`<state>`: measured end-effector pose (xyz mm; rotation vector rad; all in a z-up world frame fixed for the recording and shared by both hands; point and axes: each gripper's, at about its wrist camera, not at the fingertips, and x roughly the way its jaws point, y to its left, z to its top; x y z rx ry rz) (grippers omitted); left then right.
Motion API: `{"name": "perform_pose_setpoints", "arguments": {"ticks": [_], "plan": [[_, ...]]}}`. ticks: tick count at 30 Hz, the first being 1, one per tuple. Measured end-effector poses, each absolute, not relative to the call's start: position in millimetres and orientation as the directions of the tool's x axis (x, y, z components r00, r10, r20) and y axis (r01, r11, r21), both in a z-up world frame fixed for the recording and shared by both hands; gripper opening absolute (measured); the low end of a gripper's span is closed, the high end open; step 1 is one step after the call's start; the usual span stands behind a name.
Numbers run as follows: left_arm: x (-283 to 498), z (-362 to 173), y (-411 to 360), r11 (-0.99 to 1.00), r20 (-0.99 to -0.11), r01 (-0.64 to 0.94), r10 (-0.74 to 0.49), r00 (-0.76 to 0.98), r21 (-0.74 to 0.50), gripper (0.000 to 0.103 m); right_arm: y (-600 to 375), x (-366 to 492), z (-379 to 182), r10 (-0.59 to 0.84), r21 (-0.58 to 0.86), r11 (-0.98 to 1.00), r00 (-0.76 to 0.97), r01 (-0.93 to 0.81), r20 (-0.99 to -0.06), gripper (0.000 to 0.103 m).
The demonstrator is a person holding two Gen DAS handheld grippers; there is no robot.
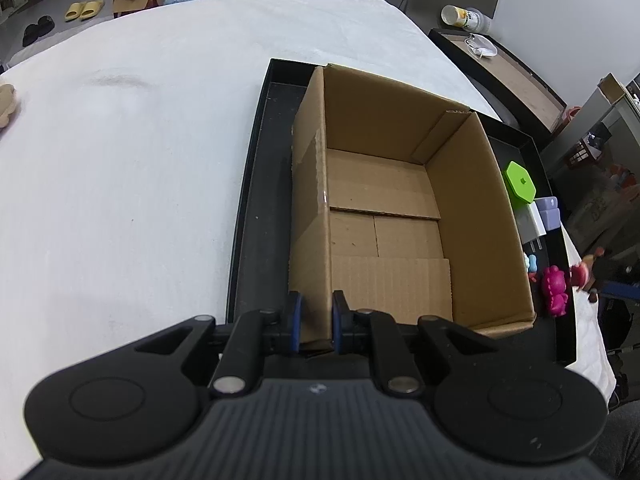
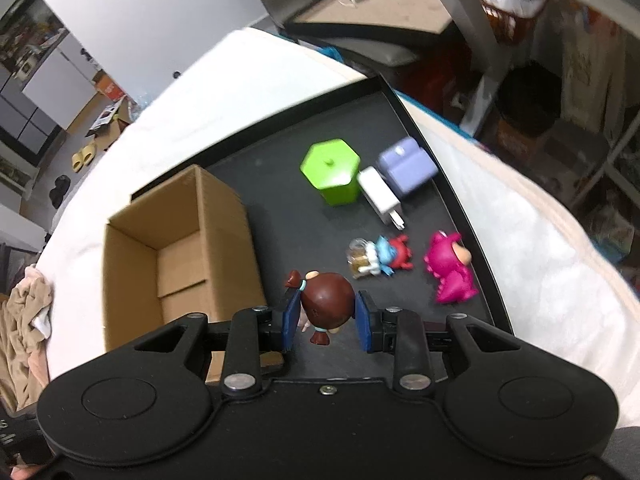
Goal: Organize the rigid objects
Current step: 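Carry the doll with the right gripper into the cardboard box and release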
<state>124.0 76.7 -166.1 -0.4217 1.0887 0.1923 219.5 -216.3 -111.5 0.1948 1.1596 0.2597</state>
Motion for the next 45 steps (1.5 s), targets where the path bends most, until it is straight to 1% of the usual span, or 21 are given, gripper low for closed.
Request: {"name": "perform_pose_setpoints", "arguments": {"ticks": [14,25,36,45], "plan": [[124,-167,79,0.900,-0.893,-0.356,-0.073,0.445,-0.251,0.014,-182,213,-91,0.301,0.257,0.953,0.425,-0.157,-0.854,0.030],[122,-167,82,0.904,-0.890,-0.339,-0.089,0.447,-0.261,0.015,-152,212,-91,0.295,0.233,0.953,0.426,-0.193,-0.855,0.030],[123,-168,86,0.902,-0.889,-0.333,-0.106,0.446,-0.274,0.015,-116,218,-88,0.319,0.231,0.941,0.422,-0.247,-0.849,0.030],[124,-170,89,0.904,-0.889,-0.322,-0.120,0.443,-0.283,0.015,-85,223,-96,0.325,0.217,0.931,0.398,-0.292,-0.858,0.030]]}}
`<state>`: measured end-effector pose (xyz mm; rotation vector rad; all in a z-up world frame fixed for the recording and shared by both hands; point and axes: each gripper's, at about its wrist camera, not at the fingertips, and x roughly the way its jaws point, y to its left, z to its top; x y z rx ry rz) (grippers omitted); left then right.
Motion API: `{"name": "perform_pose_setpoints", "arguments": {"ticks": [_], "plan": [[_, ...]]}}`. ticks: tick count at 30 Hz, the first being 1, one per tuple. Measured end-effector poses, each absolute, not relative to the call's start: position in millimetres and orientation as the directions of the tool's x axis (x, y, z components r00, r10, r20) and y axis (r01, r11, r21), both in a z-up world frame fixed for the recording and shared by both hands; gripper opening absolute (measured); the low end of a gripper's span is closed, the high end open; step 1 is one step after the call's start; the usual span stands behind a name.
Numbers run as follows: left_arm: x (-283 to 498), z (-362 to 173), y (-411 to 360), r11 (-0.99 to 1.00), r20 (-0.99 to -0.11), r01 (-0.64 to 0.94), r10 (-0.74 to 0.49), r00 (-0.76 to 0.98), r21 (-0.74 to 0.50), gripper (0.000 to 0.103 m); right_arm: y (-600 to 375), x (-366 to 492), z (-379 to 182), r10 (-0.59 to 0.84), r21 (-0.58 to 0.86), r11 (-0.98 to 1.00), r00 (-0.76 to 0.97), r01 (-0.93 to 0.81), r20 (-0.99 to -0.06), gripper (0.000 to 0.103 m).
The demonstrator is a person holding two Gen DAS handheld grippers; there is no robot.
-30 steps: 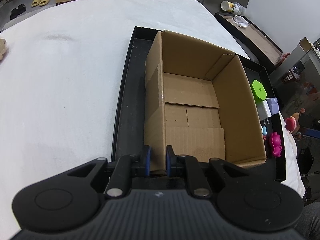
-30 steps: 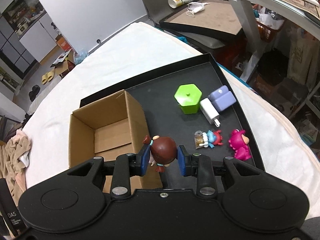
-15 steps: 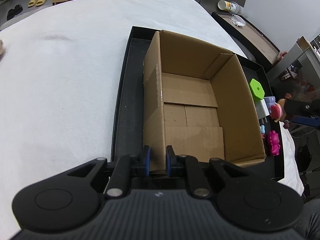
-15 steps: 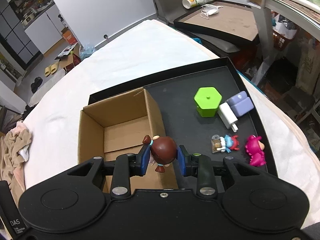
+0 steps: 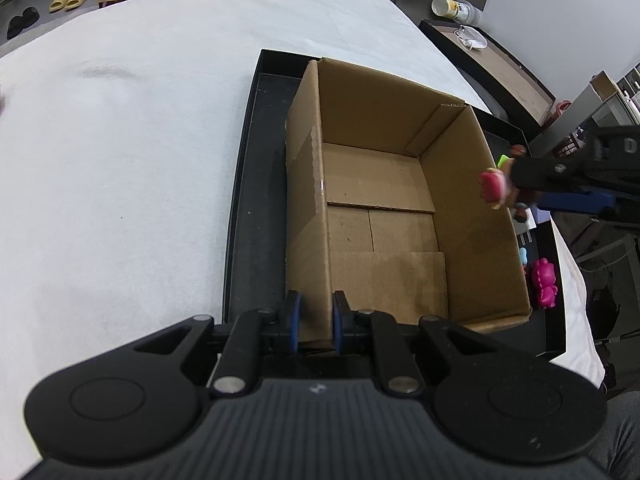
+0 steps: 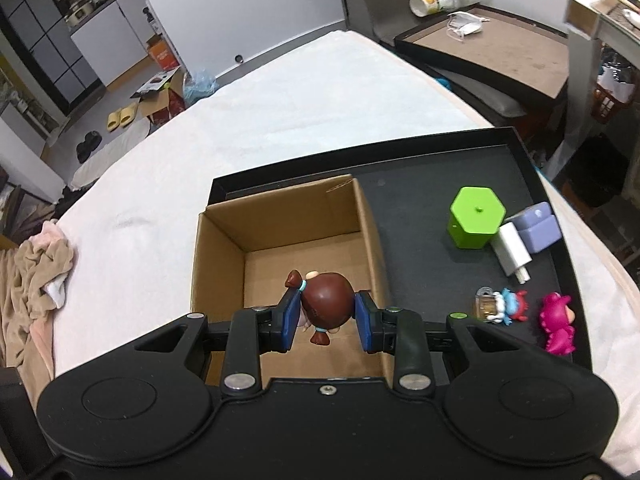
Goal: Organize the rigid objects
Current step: 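Carry the doll with the right gripper into the cardboard box and release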
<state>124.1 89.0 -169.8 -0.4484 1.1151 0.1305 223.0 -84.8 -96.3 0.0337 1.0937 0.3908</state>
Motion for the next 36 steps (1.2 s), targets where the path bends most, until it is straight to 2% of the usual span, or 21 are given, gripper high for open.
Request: {"name": "perform_pose_setpoints", "arguments": {"ticks": [19,21,23,28,30,32,35,36], "plan": [[127,-172,98,0.893,-0.889,-0.325,-0.152,0.431,-0.310,0.015,-22,246,-121,0.339,0.212,0.904,0.323,-0.371,-0.884,0.031],[127,-171,97,0.895,-0.891,-0.322,-0.152,0.428,-0.308,0.015,-21,246,-121,0.365,0.239,0.895,0.311,-0.376,-0.878,0.034],[128,-171,97,0.896,-0.892,-0.324,-0.148,0.426,-0.303,0.015,-20,246,-119,0.382,0.256,0.890,0.308,-0.377,-0.871,0.044],[128,-170,97,0.896,-0.889,-0.318,-0.154,0.431,-0.309,0.016,-30,244,-116,0.376,0.255,0.894,0.309,-0.367,-0.873,0.045],[129,-170,96,0.900,-0.891,-0.316,-0.148,0.429,-0.301,0.016,-36,242,-113,0.372,0.251,0.898,0.319,-0.362,-0.872,0.055],[128,-170,96,0.900,-0.892,-0.316,-0.145,0.429,-0.299,0.016,-45,240,-108,0.362,0.234,0.903,0.345,-0.361,-0.866,0.071],[127,-170,95,0.901,-0.893,-0.319,-0.141,0.428,-0.295,0.016,-63,236,-99,0.352,0.216,0.910,0.383,-0.355,-0.854,0.082],[127,-170,95,0.900,-0.892,-0.321,-0.141,0.429,-0.296,0.016,-69,235,-97,0.343,0.206,0.913,0.392,-0.351,-0.854,0.083]]}}
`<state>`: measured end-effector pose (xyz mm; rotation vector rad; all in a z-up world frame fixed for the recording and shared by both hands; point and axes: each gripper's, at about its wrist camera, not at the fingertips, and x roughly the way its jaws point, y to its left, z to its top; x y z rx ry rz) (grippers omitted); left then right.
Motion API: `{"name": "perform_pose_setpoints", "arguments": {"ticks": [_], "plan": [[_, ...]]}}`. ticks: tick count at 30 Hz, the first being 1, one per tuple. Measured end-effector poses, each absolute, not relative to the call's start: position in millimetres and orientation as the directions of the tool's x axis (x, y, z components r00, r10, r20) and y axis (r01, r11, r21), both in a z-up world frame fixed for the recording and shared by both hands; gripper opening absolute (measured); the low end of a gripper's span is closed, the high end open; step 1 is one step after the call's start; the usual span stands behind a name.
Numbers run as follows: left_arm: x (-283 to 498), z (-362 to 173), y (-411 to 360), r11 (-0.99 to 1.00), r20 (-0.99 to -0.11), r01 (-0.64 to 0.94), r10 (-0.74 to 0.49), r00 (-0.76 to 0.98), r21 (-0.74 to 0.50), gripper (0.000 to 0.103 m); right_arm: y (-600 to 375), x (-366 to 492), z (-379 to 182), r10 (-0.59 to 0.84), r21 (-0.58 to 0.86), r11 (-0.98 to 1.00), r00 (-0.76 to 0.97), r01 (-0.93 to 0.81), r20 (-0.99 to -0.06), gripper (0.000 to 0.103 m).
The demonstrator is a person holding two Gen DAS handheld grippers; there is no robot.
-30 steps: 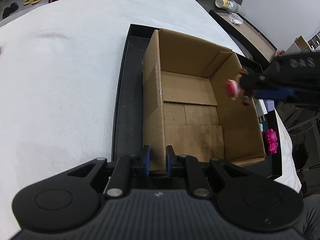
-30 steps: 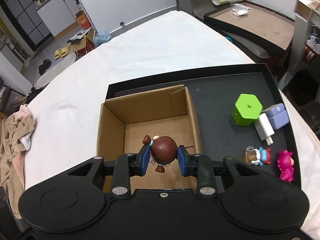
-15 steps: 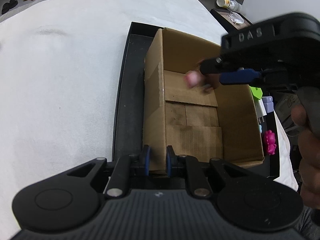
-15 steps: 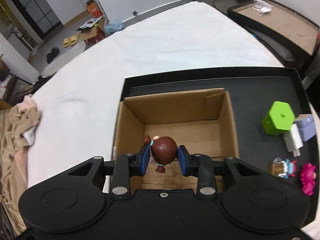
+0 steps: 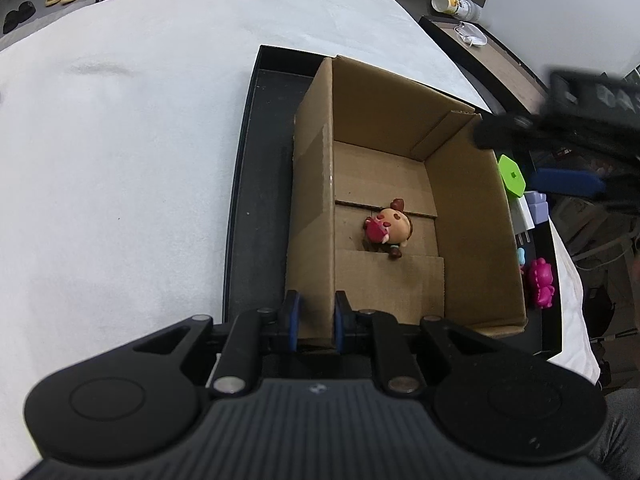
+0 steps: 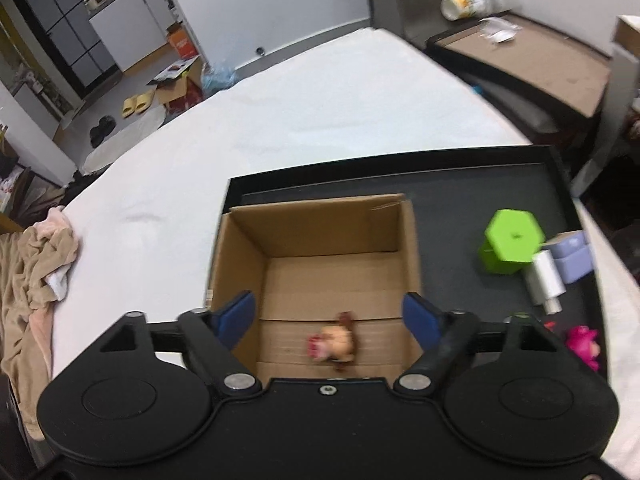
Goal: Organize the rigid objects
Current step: 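Carry the doll with the right gripper into the cardboard box and release, then move the right gripper to the pink dinosaur figure and grasp it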
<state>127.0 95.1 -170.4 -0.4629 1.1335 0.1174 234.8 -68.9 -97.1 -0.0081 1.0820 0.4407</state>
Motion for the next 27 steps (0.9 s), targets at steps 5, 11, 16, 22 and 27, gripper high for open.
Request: {"name": "perform_pose_setpoints", "arguments": {"ticks": [5,11,16,22,27], "plan": [[127,-169,93,0.900,-0.895,-0.327,-0.132,0.426,-0.289,0.016,-92,232,-92,0.280,0.130,0.930,0.431,-0.345,-0.858,0.088],[128,-168,89,0.901,-0.898,-0.337,-0.113,0.425,-0.273,0.016,-123,231,-95,0.261,0.128,0.942,0.437,-0.310,-0.861,0.090],[127,-168,88,0.900,-0.900,-0.344,-0.103,0.424,-0.266,0.016,-146,228,-100,0.239,0.120,0.952,0.440,-0.281,-0.866,0.090],[127,-168,87,0.902,-0.901,-0.348,-0.092,0.424,-0.256,0.016,-173,227,-108,0.219,0.117,0.962,0.438,-0.247,-0.872,0.090],[126,-168,89,0.888,-0.902,-0.373,-0.096,0.421,-0.269,0.016,-193,233,-114,0.209,0.123,0.968,0.435,-0.217,-0.876,0.090]]}}
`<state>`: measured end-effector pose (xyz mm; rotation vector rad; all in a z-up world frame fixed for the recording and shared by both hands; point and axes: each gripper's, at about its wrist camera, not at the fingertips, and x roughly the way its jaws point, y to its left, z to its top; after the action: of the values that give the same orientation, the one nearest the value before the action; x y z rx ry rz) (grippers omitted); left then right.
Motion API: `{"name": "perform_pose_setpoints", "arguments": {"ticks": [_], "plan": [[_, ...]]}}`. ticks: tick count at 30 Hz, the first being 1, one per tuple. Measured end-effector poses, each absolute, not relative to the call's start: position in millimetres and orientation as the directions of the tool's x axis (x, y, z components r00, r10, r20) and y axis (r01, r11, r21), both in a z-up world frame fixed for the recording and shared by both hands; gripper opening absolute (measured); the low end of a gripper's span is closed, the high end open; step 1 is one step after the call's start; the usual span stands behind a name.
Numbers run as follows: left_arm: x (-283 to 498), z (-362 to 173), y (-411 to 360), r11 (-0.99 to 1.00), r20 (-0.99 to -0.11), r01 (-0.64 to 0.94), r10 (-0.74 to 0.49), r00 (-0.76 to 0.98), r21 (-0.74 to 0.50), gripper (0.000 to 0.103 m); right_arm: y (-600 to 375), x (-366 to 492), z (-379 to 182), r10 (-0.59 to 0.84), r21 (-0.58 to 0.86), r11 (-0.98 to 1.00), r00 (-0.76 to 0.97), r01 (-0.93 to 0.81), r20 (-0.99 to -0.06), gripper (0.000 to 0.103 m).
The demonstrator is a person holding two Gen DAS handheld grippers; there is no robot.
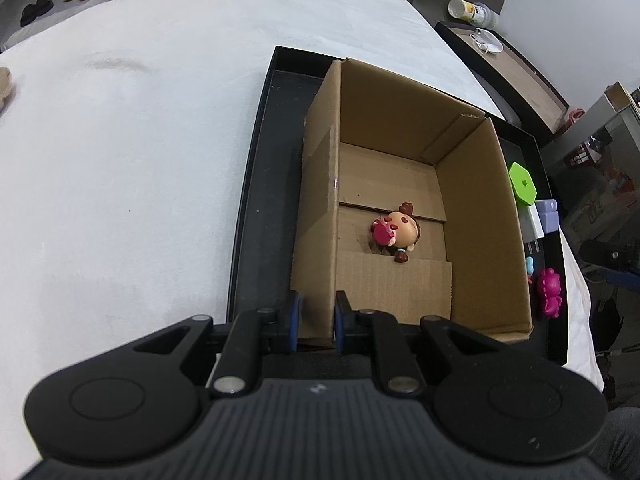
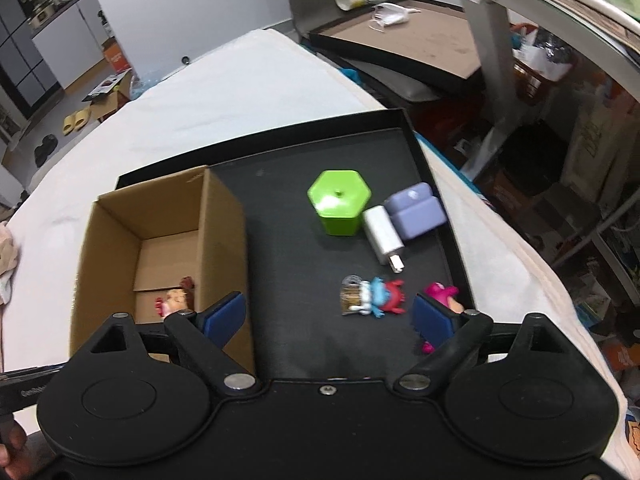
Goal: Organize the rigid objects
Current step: 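Move the right gripper to the pink dinosaur figure and grasp it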
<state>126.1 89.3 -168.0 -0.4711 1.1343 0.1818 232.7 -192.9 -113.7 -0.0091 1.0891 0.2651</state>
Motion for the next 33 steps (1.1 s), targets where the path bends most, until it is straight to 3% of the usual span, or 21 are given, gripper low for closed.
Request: {"name": "perform_pose_setpoints", "arguments": {"ticks": [7,19,22,24,26,29,33], "plan": [[126,-166,85,0.893,-0.906,-0.379,-0.070,0.417,-0.243,0.016,-220,241,-123,0.206,0.135,0.973,0.433,-0.189,-0.878,0.089],[127,-165,81,0.892,-0.914,-0.399,-0.039,0.404,-0.214,0.016,-263,262,-160,0.208,0.182,0.978,0.361,-0.106,-0.909,0.069],[129,-165,78,0.896,-0.916,-0.397,-0.027,0.401,-0.200,0.016,-268,265,-168,0.205,0.181,0.978,0.357,-0.099,-0.911,0.068],[129,-165,78,0.898,-0.917,-0.395,-0.022,0.398,-0.193,0.016,-273,267,-173,0.214,0.193,0.977,0.355,-0.092,-0.910,0.065],[129,-166,77,0.899,-0.918,-0.395,-0.016,0.395,-0.186,0.016,-276,269,-179,0.214,0.196,0.977,0.350,-0.087,-0.912,0.054],[130,-166,75,0.903,-0.919,-0.391,-0.010,0.393,-0.178,0.016,-282,270,-188,0.223,0.210,0.975,0.347,-0.074,-0.911,0.047],[130,-167,75,0.903,-0.920,-0.394,-0.005,0.392,-0.173,0.016,-285,271,-198,0.235,0.226,0.972,0.319,-0.064,-0.918,0.043]]}}
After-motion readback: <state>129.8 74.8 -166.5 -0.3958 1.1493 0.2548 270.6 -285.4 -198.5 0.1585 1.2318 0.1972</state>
